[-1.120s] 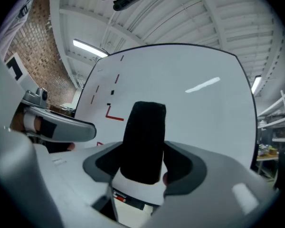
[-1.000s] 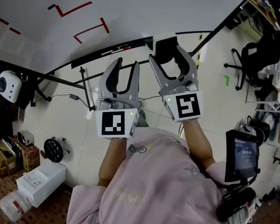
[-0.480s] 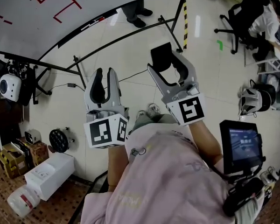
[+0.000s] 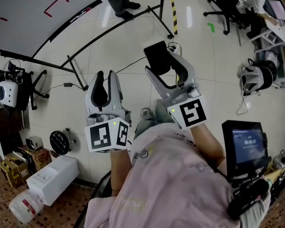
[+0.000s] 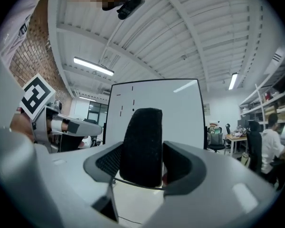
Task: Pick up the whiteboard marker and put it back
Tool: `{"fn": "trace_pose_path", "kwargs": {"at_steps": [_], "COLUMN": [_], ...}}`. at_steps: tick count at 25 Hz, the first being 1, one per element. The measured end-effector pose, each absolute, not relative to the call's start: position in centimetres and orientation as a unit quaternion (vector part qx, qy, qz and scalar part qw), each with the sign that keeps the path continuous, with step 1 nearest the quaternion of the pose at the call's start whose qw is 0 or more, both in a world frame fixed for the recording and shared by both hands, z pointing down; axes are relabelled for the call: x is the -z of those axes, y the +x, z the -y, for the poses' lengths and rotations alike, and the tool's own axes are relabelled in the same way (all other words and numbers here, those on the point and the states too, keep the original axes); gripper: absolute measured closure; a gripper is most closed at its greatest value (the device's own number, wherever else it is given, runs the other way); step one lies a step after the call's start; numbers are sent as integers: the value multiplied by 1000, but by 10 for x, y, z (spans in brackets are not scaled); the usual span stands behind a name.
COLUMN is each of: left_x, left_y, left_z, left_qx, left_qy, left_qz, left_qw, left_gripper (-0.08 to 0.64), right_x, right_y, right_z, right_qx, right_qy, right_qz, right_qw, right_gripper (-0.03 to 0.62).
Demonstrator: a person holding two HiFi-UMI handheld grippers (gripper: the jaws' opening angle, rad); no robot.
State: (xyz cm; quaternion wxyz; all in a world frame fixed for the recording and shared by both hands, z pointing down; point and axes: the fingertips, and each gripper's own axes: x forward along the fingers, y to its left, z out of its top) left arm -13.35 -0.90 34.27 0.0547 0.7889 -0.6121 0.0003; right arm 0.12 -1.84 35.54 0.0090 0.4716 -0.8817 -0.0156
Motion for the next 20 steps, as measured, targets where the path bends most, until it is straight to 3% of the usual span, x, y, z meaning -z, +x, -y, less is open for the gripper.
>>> {"fn": "trace_pose_path", "kwargs": {"at_steps": [3, 10, 20], "left_x": [-329, -307, -311], "left_y": [-116, -54, 25], "left_z": [-26, -96, -169], "left_qx": [1, 11, 36], "left_qy": [781, 751, 765], "left_qz": [623, 660, 642], "left_qw": [34, -2, 35], "left_gripper": [419, 394, 370], "right_x": [-337, -312, -309], "right_y": [12, 53, 109], "right_z": [-16, -80, -145], "right_qx": [26, 38, 37], "right_qy": [450, 382, 361], "right_qz": [892, 922, 931], "right_qw": [-22, -48, -32], "right_gripper": [330, 330, 330]}}
